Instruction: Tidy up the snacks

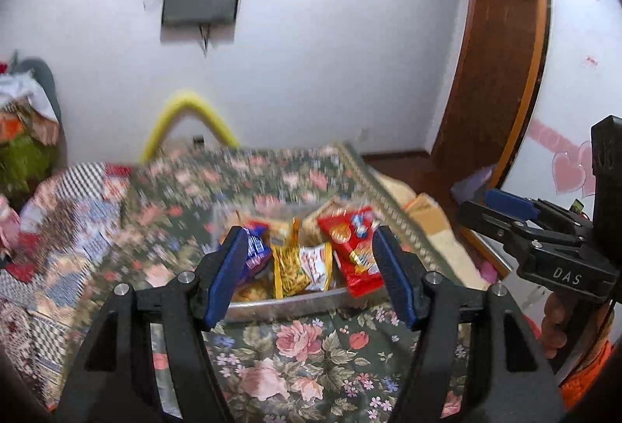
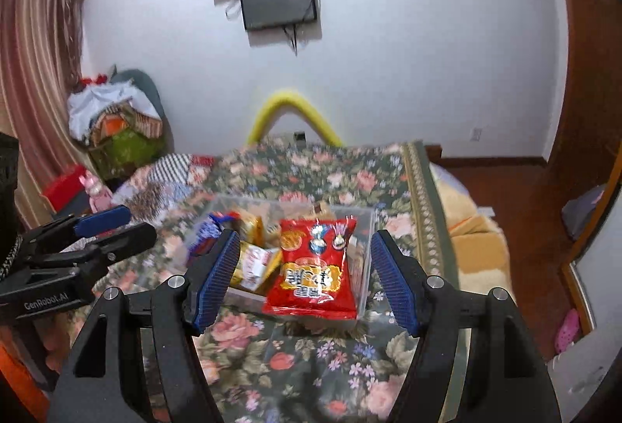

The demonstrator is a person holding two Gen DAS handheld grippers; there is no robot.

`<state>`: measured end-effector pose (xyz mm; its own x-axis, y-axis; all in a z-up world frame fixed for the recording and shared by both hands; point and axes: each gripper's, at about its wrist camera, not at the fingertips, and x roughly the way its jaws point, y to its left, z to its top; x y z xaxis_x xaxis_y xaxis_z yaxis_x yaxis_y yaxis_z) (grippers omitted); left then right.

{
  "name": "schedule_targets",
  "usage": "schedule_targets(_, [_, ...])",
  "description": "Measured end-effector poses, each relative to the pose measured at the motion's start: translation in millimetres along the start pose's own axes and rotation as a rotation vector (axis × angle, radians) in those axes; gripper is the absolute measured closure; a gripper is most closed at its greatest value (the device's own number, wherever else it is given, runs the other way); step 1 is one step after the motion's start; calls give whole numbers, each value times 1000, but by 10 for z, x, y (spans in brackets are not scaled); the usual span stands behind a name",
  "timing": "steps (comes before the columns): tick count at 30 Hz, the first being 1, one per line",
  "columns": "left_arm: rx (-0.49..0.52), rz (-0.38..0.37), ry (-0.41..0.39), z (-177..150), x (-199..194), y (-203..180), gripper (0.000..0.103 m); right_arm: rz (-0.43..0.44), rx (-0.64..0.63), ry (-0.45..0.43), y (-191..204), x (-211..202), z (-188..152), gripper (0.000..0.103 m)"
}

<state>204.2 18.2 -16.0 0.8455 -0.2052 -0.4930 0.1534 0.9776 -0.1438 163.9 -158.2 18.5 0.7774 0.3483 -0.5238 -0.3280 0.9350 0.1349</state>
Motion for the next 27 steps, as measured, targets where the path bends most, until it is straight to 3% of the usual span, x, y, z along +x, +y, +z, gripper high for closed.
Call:
schedule_targets(5, [30, 20, -116, 37, -632, -156, 36, 5, -18, -86, 209, -493, 25, 35])
schedule_targets(10, [45, 33, -203, -9, -1114, -279, 19, 21, -38, -164, 408, -893, -3, 21])
schedule_targets(17, [46, 61, -245, -113, -1376, -370, 4, -3, -57, -213, 530, -1120, -118, 0])
schedule_targets(27, [69, 77, -252, -228, -1484, -504, 0, -22, -74, -225, 581, -1244, -263, 0])
